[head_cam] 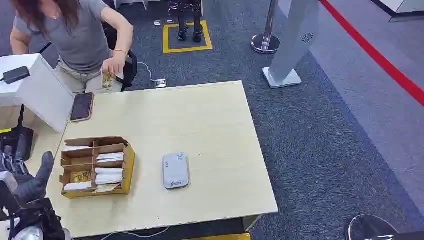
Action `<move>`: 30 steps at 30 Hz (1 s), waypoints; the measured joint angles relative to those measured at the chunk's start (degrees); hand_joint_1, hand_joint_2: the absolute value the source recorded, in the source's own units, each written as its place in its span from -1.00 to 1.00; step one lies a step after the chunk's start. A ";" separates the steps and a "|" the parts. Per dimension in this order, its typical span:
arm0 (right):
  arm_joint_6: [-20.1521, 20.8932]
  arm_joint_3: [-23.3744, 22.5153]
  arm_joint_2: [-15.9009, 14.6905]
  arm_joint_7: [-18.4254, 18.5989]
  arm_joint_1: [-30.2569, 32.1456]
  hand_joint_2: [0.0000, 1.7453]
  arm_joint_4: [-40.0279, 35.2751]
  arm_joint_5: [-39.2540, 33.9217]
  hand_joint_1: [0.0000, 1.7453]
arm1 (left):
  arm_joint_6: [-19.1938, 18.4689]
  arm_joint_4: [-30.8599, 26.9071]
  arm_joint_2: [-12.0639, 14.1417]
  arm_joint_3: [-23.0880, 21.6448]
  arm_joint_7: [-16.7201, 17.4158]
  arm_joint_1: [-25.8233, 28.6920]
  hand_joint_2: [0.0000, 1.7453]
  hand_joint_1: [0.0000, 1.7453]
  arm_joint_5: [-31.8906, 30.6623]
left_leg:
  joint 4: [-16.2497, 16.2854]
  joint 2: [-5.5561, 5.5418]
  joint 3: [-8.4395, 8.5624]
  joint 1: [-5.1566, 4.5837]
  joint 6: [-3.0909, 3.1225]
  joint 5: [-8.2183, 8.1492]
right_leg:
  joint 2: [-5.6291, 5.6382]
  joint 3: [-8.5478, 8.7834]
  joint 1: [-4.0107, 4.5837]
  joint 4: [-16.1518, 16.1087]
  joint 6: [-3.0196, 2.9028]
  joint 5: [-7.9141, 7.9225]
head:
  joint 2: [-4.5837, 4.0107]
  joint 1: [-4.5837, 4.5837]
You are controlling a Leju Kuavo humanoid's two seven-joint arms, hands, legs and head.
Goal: Pass the card to the sensor for recognition and then transmit it.
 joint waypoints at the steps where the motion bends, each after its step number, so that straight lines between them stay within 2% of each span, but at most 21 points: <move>1: 0.00 0.02 0.00 0.00 -0.13 -1.00 0.00 0.00 -1.00 | -0.74 1.40 0.07 0.22 0.79 -0.54 1.00 -1.00 -0.13 | 0.00 0.00 0.00 0.00 0.00 0.00 | 0.00 0.00 0.00 0.00 0.00 0.01 | 0.00 -0.04; 9: 0.00 0.04 -0.02 -0.09 -0.68 -1.00 0.00 -0.13 -1.00 | -2.63 9.10 0.35 0.31 2.28 -3.88 1.00 -1.00 -2.51 | 0.01 0.01 0.00 0.00 0.00 0.00 | 0.01 -0.01 0.00 0.00 0.01 0.01 | 0.00 -0.02; 19: -0.04 0.04 -0.02 -0.15 -0.69 -1.00 0.00 -0.17 -1.00 | -2.63 11.25 0.37 -0.20 2.39 -4.83 1.00 -1.00 -3.24 | 0.00 0.01 0.00 0.00 0.00 0.00 | 0.01 -0.02 0.00 0.00 0.01 0.01 | 0.00 -0.02; 27: 0.53 0.04 -0.02 -0.09 -0.72 -1.00 0.00 -0.07 -1.00 | -1.05 11.49 0.55 -1.81 3.15 -6.20 1.00 -1.00 -4.28 | 0.01 0.01 0.00 0.00 0.00 0.00 | 0.01 -0.01 0.00 0.00 0.01 0.02 | 0.00 -0.02; 28: 0.63 0.04 -0.02 -0.09 -0.73 -1.00 0.00 -0.07 -1.00 | -0.97 11.49 0.55 -1.88 3.22 -6.33 1.00 -0.54 -4.28 | 0.01 0.01 0.00 0.00 0.00 0.00 | 0.01 -0.01 0.00 0.00 0.01 0.02 | 0.00 -0.02; 29: 0.63 0.04 -0.02 -0.09 -0.73 -1.00 0.00 -0.04 -1.00 | -0.97 11.51 0.57 -1.97 3.22 -6.41 1.00 1.00 -4.28 | 0.01 0.01 0.00 0.00 0.00 0.00 | 0.01 -0.01 0.00 0.00 0.01 0.02 | 0.00 -0.02; 30: 0.63 0.04 -0.02 -0.09 -0.73 -1.00 0.00 -0.04 -1.00 | -0.94 11.51 0.57 -2.05 3.22 -6.46 1.00 1.00 -4.31 | 0.01 0.01 0.00 0.00 0.00 0.00 | 0.01 -0.01 0.00 0.00 0.01 0.02 | 0.00 0.00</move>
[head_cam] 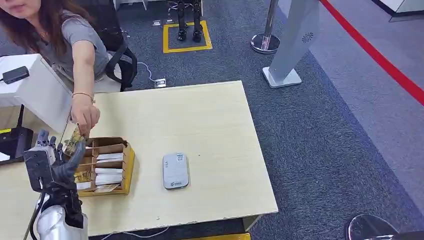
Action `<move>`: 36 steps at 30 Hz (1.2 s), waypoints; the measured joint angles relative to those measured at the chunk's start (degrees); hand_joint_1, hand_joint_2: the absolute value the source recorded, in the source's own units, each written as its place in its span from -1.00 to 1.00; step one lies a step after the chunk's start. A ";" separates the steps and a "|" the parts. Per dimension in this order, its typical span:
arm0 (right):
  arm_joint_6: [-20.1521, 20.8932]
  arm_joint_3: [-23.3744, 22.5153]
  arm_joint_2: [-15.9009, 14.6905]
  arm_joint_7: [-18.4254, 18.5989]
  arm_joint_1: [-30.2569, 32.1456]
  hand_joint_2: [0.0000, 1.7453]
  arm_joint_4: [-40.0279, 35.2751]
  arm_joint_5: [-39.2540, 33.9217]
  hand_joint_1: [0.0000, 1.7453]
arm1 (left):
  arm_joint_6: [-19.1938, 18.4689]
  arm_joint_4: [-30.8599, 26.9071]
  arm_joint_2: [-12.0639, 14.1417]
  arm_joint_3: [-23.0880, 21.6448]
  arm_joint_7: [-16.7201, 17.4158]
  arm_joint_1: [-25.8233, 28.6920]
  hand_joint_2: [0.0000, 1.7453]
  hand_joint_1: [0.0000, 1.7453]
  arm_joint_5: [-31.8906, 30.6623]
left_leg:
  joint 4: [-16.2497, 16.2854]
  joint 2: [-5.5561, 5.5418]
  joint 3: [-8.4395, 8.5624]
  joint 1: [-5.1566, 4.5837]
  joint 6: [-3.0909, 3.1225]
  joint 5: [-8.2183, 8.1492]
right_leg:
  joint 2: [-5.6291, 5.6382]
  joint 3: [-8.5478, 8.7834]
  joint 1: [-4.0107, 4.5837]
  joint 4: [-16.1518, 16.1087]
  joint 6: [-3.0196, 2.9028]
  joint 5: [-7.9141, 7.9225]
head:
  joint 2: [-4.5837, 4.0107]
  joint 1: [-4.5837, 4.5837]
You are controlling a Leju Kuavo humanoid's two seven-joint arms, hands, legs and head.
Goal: Pass the card to the sensor for recognition and then transmit it.
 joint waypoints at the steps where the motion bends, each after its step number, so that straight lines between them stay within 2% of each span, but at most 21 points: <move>1: 0.09 0.00 0.00 0.00 0.00 -1.00 0.00 0.00 -1.00 | 0.02 0.02 0.00 -0.09 0.00 -0.02 1.00 1.00 0.00 | 0.00 0.00 0.00 0.00 0.00 0.00 | 0.00 0.00 0.00 0.00 0.00 0.00 | 0.00 -0.02; 36: 0.15 0.07 0.00 0.63 0.00 -1.00 0.02 0.04 -1.00 | 1.71 2.38 0.02 -0.57 1.01 -0.66 1.00 1.00 -0.90 | 0.00 0.00 0.00 0.00 0.00 0.00 | 0.00 0.00 0.00 0.00 0.00 0.00 | 0.00 -0.02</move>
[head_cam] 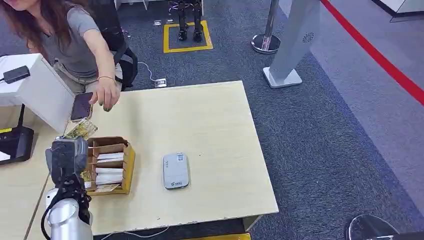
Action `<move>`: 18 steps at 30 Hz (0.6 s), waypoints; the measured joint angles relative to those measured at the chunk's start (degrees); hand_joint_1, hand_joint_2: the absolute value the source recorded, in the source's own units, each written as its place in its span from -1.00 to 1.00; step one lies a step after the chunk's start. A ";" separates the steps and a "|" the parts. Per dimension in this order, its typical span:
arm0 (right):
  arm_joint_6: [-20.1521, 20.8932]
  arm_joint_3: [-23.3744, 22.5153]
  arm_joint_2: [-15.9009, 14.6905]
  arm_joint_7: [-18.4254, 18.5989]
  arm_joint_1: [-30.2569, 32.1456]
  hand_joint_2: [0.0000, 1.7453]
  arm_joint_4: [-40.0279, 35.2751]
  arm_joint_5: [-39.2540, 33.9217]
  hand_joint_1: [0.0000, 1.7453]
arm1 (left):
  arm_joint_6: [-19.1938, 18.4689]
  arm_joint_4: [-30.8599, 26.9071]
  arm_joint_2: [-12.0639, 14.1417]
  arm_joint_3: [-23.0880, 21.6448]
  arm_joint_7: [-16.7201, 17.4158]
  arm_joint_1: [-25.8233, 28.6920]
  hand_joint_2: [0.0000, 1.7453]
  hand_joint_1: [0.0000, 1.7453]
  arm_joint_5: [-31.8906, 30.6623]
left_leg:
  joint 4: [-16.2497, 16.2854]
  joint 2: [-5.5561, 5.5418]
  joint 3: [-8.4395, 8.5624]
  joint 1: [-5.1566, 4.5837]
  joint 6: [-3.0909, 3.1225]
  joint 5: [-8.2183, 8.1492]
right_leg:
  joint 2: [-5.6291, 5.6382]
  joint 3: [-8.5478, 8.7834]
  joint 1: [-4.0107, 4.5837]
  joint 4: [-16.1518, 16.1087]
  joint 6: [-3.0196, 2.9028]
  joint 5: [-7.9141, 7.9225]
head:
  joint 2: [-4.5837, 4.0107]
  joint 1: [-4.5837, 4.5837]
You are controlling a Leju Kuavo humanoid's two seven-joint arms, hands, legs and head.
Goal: Pass the card to the sensor for recognition and then transmit it.
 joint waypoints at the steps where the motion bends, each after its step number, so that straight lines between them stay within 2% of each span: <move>1: 0.00 0.02 0.00 0.00 0.01 -1.00 0.00 0.00 -1.00 | 0.00 0.02 -0.02 0.00 0.00 0.00 1.00 1.00 -0.11 | 0.00 0.00 0.00 0.00 0.00 0.00 | 0.00 0.00 0.00 0.00 0.00 0.00 | 0.00 0.00; 3: 0.00 0.09 0.00 0.09 0.00 -1.00 0.00 0.00 -1.00 | 1.14 0.11 -0.11 -0.02 -0.02 -0.13 1.00 1.00 -2.47 | 0.00 0.00 0.00 0.00 0.00 0.00 | 0.00 -0.01 0.00 0.00 0.00 0.00 | 0.00 0.00; 4: -0.02 0.07 0.00 0.09 0.13 -1.00 0.00 -0.15 -1.00 | 3.51 -0.75 -0.92 -1.05 -0.96 -0.14 1.00 1.00 -10.72 | 0.02 -0.03 0.00 0.00 0.00 0.00 | -0.04 -0.02 0.00 0.00 0.00 0.00 | 0.00 0.00; 5: -0.11 0.07 0.00 -0.02 0.13 -1.00 0.00 -0.26 -1.00 | 4.33 -1.79 -1.62 -2.83 -1.14 -0.26 1.00 1.00 -15.14 | 0.02 -0.05 -0.03 0.00 0.00 0.00 | -0.06 0.00 0.00 0.00 0.00 0.00 | 0.00 0.02; 6: -0.17 0.07 0.00 -0.11 0.40 -1.00 0.02 -0.46 -1.00 | 5.73 -4.13 -1.92 -8.37 -1.31 -1.29 1.00 1.00 -20.57 | 0.03 -0.03 -0.02 -0.02 0.00 0.00 | -0.04 0.00 -0.03 0.00 0.02 0.02 | 0.00 0.00; 10: -0.15 0.07 0.00 -0.11 0.66 -1.00 0.07 -0.13 -1.00 | 10.61 -6.32 -1.92 -13.16 -2.05 -1.89 1.00 1.00 -30.28 | 0.04 -0.05 -0.02 -0.01 0.00 0.00 | -0.06 0.00 -0.03 0.00 0.02 0.01 | 0.00 0.00; 13: -0.17 0.04 0.00 -0.11 0.76 -1.00 0.07 -0.04 -1.00 | 12.92 -7.65 -1.92 -16.53 -1.90 -2.37 1.00 1.00 -36.49 | 0.03 -0.02 -0.03 -0.02 0.00 0.00 | -0.04 -0.01 -0.03 0.00 0.02 0.01 | 0.00 -0.02; 16: -0.35 -0.11 0.00 -0.11 0.87 -1.00 0.09 -0.04 -1.00 | 15.35 -8.83 -1.90 -20.44 0.09 -2.69 1.00 1.00 -46.59 | 0.03 -0.08 -0.04 -0.02 0.01 0.00 | -0.11 0.01 -0.03 0.00 0.02 0.01 | 0.00 0.00; 18: -0.46 -0.11 0.02 -0.11 0.81 -1.00 0.09 -0.04 -1.00 | 15.78 -9.20 -1.90 -22.81 0.61 -2.78 1.00 1.00 -48.96 | 0.03 -0.08 -0.04 -0.03 0.01 0.00 | -0.11 0.02 -0.03 0.00 0.02 0.01 | 0.00 0.00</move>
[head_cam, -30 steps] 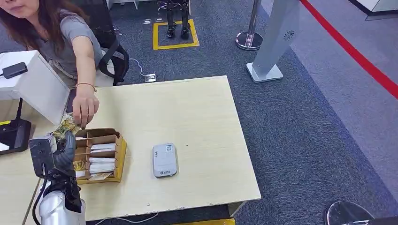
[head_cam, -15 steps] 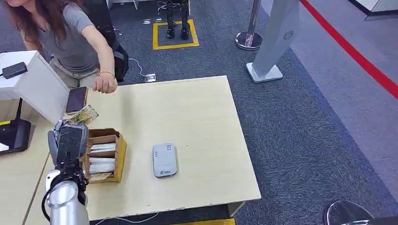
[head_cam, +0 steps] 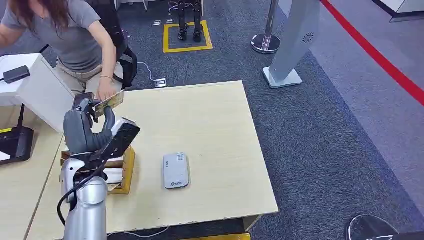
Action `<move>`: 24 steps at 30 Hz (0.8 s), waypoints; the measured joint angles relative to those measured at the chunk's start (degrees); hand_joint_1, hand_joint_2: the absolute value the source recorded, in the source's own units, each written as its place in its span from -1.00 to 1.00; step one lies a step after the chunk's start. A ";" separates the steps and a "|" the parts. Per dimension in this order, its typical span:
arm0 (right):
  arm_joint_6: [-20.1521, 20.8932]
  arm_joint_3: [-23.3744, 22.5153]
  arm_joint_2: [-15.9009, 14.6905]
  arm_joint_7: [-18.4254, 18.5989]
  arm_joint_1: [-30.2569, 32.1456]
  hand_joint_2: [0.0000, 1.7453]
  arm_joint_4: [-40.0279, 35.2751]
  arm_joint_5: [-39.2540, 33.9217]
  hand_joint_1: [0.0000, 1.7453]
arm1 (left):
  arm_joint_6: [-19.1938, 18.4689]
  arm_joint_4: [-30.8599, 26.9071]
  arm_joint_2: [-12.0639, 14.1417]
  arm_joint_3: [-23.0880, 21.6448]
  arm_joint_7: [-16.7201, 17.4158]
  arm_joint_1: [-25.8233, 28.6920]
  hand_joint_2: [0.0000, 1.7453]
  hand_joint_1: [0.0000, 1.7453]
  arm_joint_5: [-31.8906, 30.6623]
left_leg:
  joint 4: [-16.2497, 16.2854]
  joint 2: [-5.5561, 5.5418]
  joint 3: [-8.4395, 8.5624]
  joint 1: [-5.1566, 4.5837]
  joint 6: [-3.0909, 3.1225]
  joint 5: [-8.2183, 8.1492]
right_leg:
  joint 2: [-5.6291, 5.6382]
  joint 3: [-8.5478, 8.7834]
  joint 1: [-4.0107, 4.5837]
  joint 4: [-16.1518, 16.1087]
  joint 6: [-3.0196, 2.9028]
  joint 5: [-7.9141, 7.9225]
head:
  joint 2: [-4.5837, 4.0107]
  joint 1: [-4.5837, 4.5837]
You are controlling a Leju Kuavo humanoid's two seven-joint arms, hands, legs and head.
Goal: Pass the card to the sensor for recognition and then transmit it.
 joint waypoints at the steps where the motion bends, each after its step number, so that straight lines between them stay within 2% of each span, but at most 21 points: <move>1: -0.07 0.00 0.00 0.00 0.01 -1.00 0.00 0.00 -1.00 | 0.11 -0.07 0.00 -0.75 0.31 -0.13 1.00 1.00 -0.20 | 0.00 0.02 0.00 0.00 0.00 0.00 | 0.01 0.00 0.00 0.00 0.00 0.00 | 0.00 0.00; 7: -0.13 -0.02 0.00 0.02 0.11 -1.00 0.02 0.02 -1.00 | 0.87 -0.42 0.13 -3.57 0.72 -0.12 1.00 1.00 -2.54 | 0.00 0.01 0.01 0.01 0.00 0.00 | 0.01 -0.01 0.00 0.00 0.00 0.00 | 0.00 0.00; 11: -0.33 -0.04 0.00 0.02 0.06 -1.00 0.02 0.02 -1.00 | 2.68 0.00 0.53 -7.01 4.91 0.84 1.00 1.00 -13.58 | 0.00 0.01 0.01 0.00 0.00 0.00 | 0.01 -0.02 0.00 0.00 0.00 0.00 | 0.00 0.00; 17: -0.42 -0.04 0.00 0.11 -0.01 -1.00 0.02 0.04 -1.00 | 4.55 4.59 1.68 -12.60 10.39 1.83 1.00 1.00 -24.58 | 0.00 0.02 0.02 -0.02 0.01 -0.01 | 0.02 -0.04 -0.04 -0.01 0.01 0.00 | 0.00 0.00; 19: -0.46 -0.04 0.00 0.24 -0.04 -1.00 0.02 0.02 -1.00 | 4.39 8.66 2.92 -15.40 14.45 1.35 1.00 1.00 -27.21 | 0.00 0.01 0.03 -0.02 0.01 0.00 | 0.02 -0.04 -0.06 -0.01 0.00 0.00 | 0.00 -0.02; 21: -0.52 -0.04 0.00 0.28 -0.08 -1.00 0.04 0.04 -1.00 | 4.28 13.17 4.90 -20.43 21.09 -0.20 1.00 1.00 -27.96 | 0.02 0.02 0.03 -0.01 0.00 0.01 | 0.03 -0.06 -0.07 -0.01 0.00 0.01 | 0.00 0.00; 24: -0.76 -0.13 0.00 0.26 -0.09 -1.00 0.04 0.04 -1.00 | 5.11 19.55 8.75 -31.50 31.22 -3.88 1.00 1.00 -28.29 | 0.02 0.02 0.02 -0.02 0.03 0.03 | 0.01 -0.02 -0.07 0.01 0.00 0.01 | 0.00 0.02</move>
